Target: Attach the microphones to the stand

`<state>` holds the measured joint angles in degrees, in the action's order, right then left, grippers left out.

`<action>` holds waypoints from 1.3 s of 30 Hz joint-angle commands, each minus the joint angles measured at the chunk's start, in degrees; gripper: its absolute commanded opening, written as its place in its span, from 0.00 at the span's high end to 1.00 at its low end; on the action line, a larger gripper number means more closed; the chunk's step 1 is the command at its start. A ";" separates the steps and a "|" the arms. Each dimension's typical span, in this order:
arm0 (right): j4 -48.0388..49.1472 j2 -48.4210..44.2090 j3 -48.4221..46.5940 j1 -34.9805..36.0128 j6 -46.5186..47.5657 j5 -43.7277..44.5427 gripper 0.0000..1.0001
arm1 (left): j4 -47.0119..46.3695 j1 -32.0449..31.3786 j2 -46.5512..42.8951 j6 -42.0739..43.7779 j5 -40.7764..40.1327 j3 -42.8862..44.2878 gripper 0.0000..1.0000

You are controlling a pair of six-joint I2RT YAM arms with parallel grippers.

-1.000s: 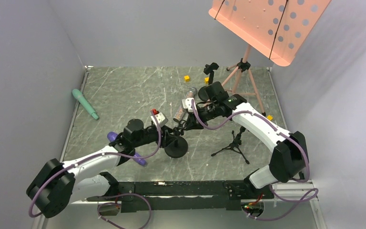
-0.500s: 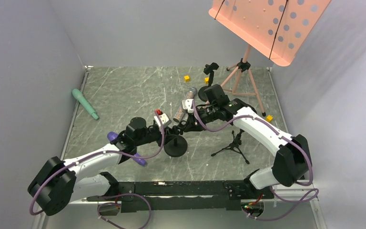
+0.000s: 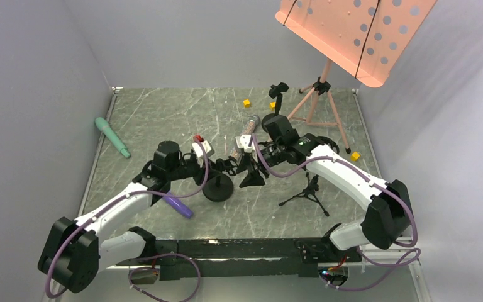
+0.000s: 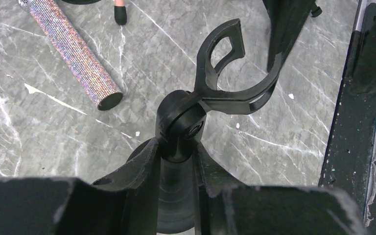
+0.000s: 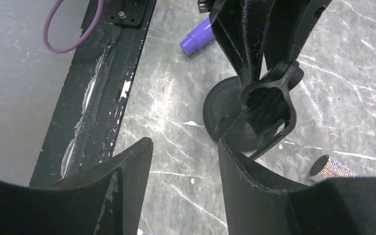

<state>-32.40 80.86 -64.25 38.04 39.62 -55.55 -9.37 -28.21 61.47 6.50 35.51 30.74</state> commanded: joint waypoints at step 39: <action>7.43 -17.97 14.73 -14.07 -2.61 -8.22 0.20 | 22.53 47.07 -10.93 -39.26 -8.22 10.94 0.01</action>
<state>-25.39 64.38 -49.36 24.34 34.65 -63.92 8.10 8.16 43.97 -23.51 23.59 40.49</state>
